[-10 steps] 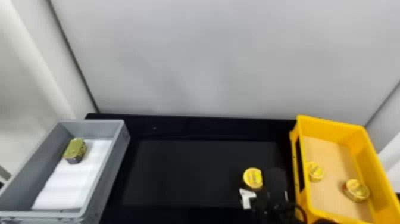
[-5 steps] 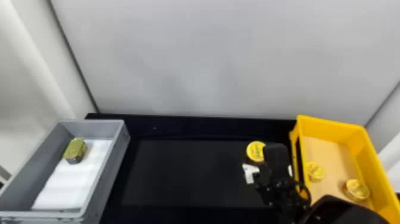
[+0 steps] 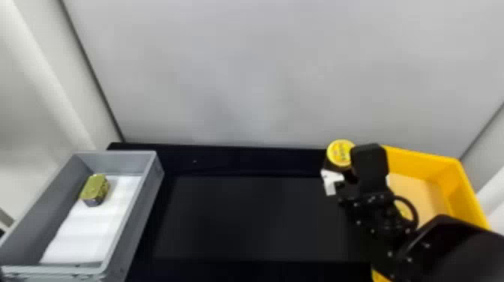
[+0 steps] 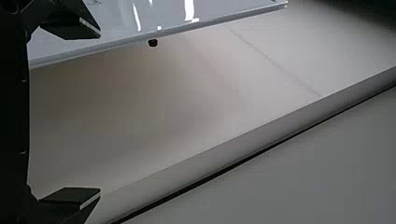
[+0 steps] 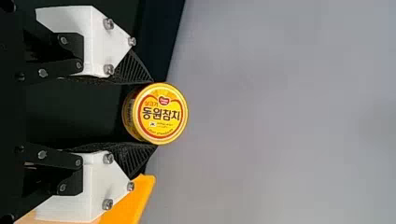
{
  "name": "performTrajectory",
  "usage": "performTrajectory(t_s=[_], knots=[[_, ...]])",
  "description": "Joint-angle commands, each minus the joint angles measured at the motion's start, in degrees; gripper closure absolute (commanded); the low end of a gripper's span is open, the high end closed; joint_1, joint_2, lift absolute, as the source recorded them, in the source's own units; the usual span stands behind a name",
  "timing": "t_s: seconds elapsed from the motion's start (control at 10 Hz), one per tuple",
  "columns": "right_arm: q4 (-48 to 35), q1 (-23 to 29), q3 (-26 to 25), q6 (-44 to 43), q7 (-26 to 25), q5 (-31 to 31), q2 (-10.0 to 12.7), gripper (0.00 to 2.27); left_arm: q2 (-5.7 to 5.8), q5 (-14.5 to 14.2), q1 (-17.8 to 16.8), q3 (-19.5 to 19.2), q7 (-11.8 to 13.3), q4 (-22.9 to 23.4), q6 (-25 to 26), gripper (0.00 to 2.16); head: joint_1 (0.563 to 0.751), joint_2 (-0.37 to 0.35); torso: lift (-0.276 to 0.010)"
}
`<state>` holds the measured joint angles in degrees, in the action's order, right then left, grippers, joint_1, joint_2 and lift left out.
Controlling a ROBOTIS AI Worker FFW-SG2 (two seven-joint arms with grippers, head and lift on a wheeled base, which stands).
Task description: Pick up the round yellow can and place it in the yellow rectangular box
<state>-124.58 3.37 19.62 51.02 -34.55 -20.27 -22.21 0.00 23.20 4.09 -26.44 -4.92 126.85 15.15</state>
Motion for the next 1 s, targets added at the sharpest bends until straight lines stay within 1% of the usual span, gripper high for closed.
performTrajectory(t_s=[0.0, 0.2, 0.6, 0.8, 0.9], knots=[[-4.00, -0.02, -2.74, 3.24, -1.22, 3.31, 0.06, 0.68, -0.15, 0.00, 0.04, -0.03, 0.00, -0.02, 0.06, 0.09, 0.694, 0.014, -0.056], [-4.97, 2.09, -7.66, 4.12, -1.66, 6.56, -0.02, 0.68, -0.15, 0.00, 0.13, -0.20, 0.00, -0.02, -0.02, 0.09, 0.694, 0.014, -0.056], [-4.79, 5.78, -18.12, 3.68, -2.19, 9.64, -0.02, 0.68, -0.15, 0.00, 0.13, -0.38, 0.00, 0.06, 0.06, 0.09, 0.694, 0.014, -0.056], [-4.53, 7.89, -20.76, 3.15, -3.95, 9.99, 0.33, 0.68, -0.15, 0.00, 0.22, -0.38, 0.00, 0.06, 0.06, 0.09, 0.694, 0.014, -0.056], [-3.12, 9.12, -21.90, 2.27, -4.47, 9.90, 0.59, 0.68, -0.15, 0.00, 0.30, -0.38, 0.00, 0.06, -0.02, 0.09, 0.694, 0.014, -0.056]])
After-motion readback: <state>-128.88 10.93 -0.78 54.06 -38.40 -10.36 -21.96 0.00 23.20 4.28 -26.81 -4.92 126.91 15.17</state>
